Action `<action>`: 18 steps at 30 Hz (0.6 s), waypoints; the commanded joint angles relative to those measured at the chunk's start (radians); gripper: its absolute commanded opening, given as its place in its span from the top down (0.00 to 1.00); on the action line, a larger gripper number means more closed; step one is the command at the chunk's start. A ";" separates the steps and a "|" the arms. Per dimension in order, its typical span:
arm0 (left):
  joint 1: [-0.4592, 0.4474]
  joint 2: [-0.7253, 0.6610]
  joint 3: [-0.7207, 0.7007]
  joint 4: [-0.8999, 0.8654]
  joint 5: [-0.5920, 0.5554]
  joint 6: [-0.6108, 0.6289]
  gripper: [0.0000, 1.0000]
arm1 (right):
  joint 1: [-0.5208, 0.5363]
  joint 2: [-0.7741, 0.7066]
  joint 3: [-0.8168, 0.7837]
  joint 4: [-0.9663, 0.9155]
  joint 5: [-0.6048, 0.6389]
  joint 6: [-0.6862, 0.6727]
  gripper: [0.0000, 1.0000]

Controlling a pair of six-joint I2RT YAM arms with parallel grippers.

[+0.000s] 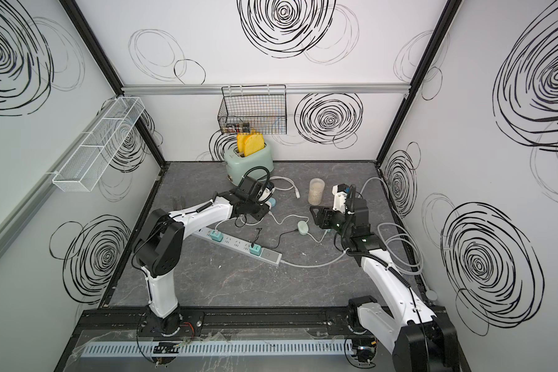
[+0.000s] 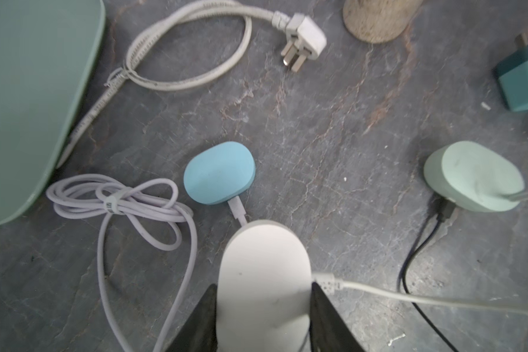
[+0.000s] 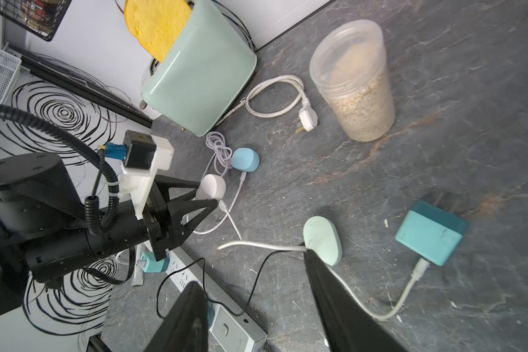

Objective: Charge the bluetooth headset
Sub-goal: Place the bluetooth headset at the center of the board.

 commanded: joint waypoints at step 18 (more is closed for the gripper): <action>0.028 0.163 0.094 -0.084 0.046 -0.009 0.70 | -0.046 0.039 -0.020 -0.006 -0.052 0.003 0.43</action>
